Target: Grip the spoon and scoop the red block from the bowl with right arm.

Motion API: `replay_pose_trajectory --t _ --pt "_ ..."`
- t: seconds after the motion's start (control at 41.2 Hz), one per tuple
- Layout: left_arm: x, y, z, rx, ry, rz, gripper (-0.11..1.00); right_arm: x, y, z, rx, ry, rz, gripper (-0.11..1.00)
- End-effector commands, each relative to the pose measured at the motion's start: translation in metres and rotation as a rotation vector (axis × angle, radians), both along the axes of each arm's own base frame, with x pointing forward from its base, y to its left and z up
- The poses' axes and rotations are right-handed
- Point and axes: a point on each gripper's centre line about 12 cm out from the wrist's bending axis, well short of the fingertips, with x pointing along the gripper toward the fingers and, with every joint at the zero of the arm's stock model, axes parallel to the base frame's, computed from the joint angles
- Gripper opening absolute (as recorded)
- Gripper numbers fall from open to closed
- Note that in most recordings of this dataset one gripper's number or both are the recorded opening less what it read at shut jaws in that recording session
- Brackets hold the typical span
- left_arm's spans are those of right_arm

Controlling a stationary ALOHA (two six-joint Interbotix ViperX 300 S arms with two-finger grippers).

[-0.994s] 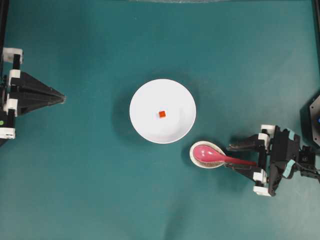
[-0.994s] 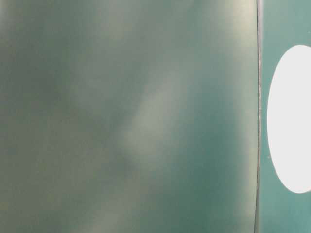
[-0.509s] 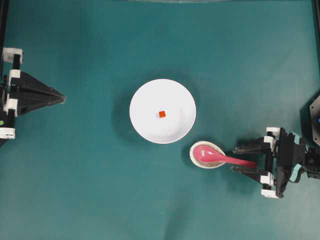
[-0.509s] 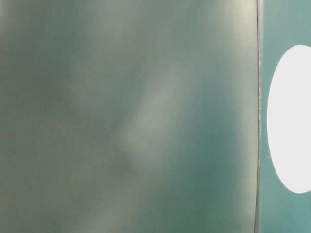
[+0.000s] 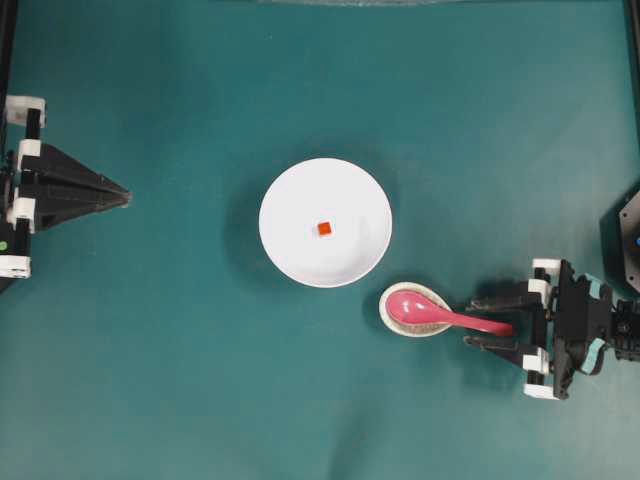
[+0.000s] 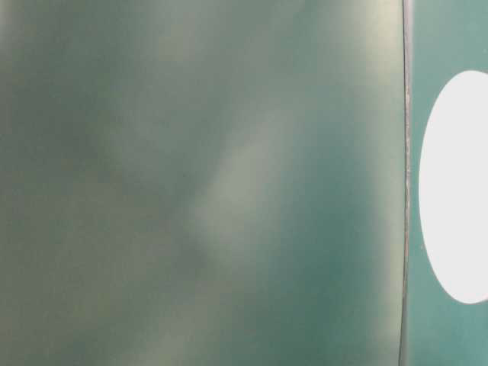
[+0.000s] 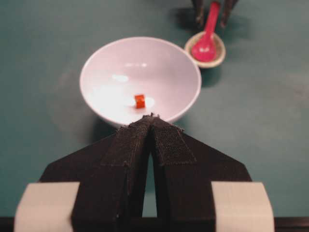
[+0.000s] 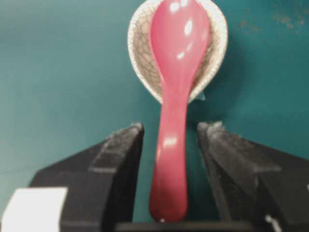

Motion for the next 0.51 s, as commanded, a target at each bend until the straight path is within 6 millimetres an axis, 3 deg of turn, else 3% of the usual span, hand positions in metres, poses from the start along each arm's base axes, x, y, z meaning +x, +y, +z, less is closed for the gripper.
replay_pose_trajectory --t 0.0,0.485 --pt "0.0029 0.0004 0.0069 0.003 -0.018 0.001 0.00 0.0013 0.0021 0.0045 -0.001 -0.027 0.007 0.53" --pt "0.0030 0.0004 0.0073 -0.019 -0.019 0.008 0.00 0.0019 0.0009 0.0068 -0.006 -0.048 0.002 0.53"
